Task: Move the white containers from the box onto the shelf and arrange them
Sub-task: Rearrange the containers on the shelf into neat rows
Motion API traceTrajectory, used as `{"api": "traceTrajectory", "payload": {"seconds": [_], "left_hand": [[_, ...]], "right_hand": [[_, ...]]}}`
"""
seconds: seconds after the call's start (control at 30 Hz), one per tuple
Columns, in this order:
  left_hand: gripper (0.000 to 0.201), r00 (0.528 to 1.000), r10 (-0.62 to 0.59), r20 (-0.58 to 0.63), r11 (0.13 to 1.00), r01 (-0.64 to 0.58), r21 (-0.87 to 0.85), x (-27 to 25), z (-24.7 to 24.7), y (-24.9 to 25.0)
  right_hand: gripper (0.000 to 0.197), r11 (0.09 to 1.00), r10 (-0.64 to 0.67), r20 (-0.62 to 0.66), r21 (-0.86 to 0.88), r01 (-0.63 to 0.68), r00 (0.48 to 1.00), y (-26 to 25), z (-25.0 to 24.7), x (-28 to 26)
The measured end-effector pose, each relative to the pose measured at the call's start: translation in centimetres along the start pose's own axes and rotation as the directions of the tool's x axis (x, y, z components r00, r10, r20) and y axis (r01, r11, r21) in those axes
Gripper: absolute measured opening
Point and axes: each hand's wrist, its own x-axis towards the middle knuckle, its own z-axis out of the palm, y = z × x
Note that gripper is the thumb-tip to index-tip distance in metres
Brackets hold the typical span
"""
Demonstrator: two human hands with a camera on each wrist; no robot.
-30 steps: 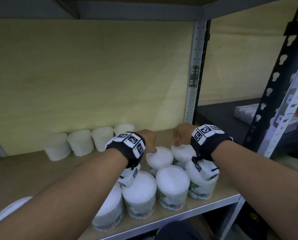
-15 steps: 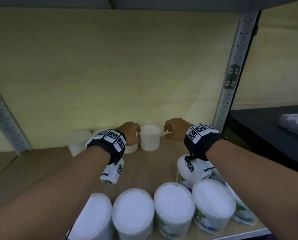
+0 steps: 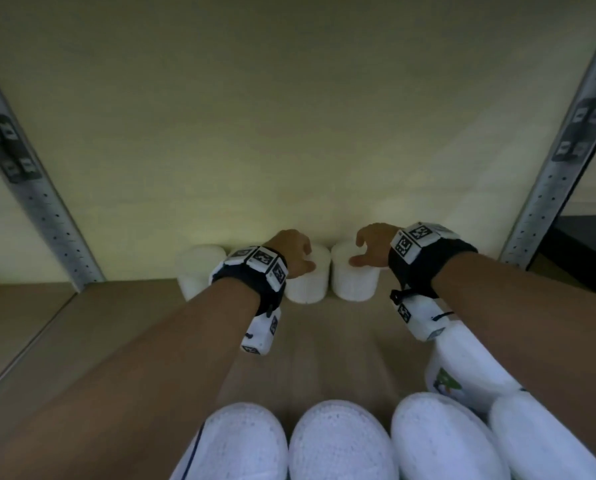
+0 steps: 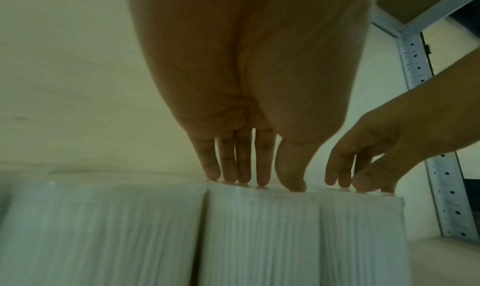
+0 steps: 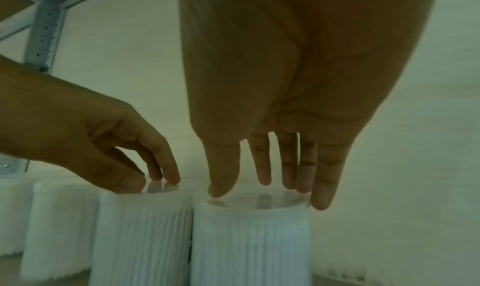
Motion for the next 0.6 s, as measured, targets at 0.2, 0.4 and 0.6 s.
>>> {"api": "traceTrajectory", "payload": {"seconds": [0.2, 0.4, 0.6], "left_hand": [[0.046, 0.999, 0.015, -0.033, 1.0, -0.015, -0.022, 0.26, 0.34, -0.12], [0.045, 0.998, 0.023, -0.051, 0.999, -0.025, -0.034, 0.36, 0.58, -0.25], [0.044, 0.997, 0.036, -0.071, 0.999, -0.039, -0.038, 0.15, 0.7, -0.43]], "right_hand": [[0.055, 0.999, 0.02, -0.022, -0.038, -0.02, 1.0, -0.59, 0.25, 0.33], [0.054, 0.999, 0.02, -0.031, -0.032, -0.021, 0.999, -0.61, 0.44, 0.29], [0.051, 0.999, 0.005, -0.014, -0.046, -0.006, 1.0, -0.58, 0.1, 0.04]]}}
